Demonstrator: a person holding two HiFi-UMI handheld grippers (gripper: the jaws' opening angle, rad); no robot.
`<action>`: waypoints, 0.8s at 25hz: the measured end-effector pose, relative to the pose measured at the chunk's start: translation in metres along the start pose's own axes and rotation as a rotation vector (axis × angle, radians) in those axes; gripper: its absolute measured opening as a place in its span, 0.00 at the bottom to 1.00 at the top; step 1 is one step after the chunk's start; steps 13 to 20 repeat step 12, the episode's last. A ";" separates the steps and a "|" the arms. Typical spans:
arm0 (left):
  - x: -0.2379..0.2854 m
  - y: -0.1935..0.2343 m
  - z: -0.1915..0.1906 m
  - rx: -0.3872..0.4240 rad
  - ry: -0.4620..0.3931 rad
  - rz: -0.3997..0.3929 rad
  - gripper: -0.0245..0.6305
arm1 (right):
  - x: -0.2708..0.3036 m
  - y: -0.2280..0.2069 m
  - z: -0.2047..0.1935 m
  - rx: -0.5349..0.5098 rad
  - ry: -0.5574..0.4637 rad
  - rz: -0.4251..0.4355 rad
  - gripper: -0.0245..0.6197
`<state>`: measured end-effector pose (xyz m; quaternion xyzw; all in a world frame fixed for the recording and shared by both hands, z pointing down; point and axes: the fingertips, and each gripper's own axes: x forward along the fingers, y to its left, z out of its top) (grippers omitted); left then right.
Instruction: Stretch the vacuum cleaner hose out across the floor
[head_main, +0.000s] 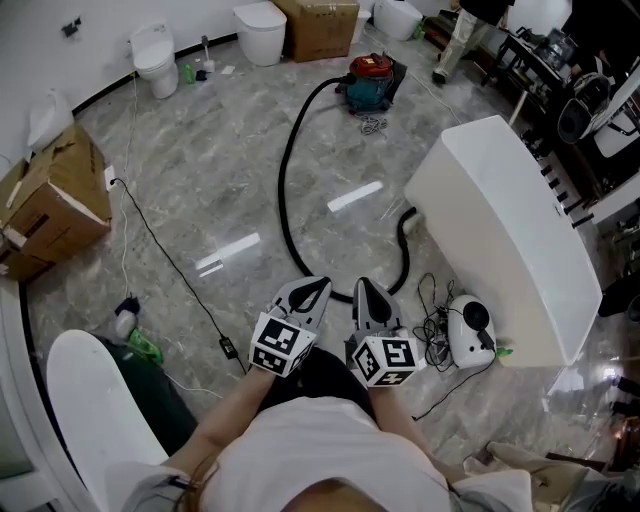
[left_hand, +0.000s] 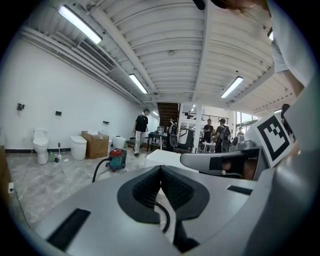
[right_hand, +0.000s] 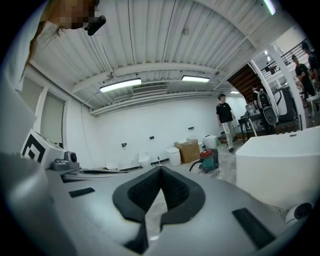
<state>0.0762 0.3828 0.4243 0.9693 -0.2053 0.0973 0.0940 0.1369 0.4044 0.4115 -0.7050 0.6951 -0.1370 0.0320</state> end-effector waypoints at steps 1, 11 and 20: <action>-0.001 0.000 -0.001 -0.001 0.001 0.002 0.05 | 0.000 0.001 -0.001 -0.002 0.002 0.002 0.06; -0.011 0.002 -0.005 -0.025 0.001 0.017 0.05 | -0.005 0.007 -0.004 -0.001 0.004 0.011 0.06; -0.011 0.004 -0.006 -0.033 0.002 0.020 0.05 | -0.004 0.007 -0.004 -0.001 0.005 0.013 0.06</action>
